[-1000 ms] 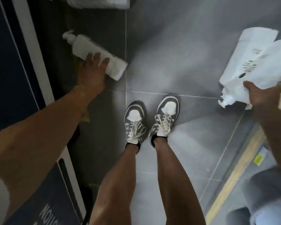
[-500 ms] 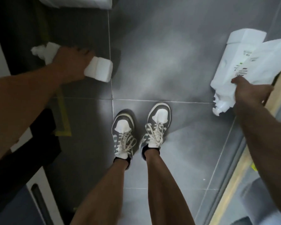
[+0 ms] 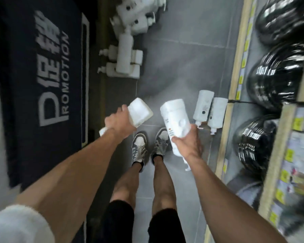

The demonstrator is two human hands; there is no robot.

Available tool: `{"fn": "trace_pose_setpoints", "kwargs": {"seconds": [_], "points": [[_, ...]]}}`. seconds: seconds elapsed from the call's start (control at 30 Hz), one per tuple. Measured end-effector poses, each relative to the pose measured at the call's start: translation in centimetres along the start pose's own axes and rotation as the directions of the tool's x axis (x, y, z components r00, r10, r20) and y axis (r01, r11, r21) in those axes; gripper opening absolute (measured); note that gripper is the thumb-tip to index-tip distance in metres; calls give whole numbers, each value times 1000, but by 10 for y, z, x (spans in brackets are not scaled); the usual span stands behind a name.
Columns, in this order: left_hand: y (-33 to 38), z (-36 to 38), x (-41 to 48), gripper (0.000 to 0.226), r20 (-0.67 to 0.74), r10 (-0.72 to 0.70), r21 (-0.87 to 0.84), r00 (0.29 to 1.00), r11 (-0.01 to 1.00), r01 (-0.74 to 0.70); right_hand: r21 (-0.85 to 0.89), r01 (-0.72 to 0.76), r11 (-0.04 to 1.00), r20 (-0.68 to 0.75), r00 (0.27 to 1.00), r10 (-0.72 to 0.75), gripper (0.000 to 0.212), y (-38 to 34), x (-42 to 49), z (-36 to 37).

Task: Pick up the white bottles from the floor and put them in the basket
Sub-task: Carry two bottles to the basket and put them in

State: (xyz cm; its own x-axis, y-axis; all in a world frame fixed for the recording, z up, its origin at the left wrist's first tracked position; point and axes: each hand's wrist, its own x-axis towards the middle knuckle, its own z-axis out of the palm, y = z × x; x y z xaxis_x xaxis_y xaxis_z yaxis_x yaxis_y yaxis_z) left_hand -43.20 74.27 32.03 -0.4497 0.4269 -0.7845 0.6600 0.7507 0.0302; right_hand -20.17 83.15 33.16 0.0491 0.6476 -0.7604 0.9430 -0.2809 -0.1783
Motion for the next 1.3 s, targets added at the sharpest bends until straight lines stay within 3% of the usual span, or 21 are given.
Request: {"fn": "trace_pose_setpoints", "kwargs": {"seconds": [0.33,0.47,0.7,0.97,1.3], "points": [[-30,-140,-257,87,-135,-48,-130,990,991,30,-247,315,916,-24,943,-331,82,-64,-236,-146],[-53,-148,-312,101,-195,-106,-175,975,982,72,-364,456,812,44,879,-475,72,-72,-274,-180],[-76,-132,-369,99,-190,-343,-305,920,911,276,-493,620,610,242,771,-589,62,-91,-292,-211],[-81,-56,-458,87,-53,-646,-539,761,661,523,-519,789,328,462,582,-669,69,-110,-283,-219],[-32,47,-575,79,219,-848,-687,483,217,693,-487,830,-272,760,250,-600,68,-136,-322,-181]]}}
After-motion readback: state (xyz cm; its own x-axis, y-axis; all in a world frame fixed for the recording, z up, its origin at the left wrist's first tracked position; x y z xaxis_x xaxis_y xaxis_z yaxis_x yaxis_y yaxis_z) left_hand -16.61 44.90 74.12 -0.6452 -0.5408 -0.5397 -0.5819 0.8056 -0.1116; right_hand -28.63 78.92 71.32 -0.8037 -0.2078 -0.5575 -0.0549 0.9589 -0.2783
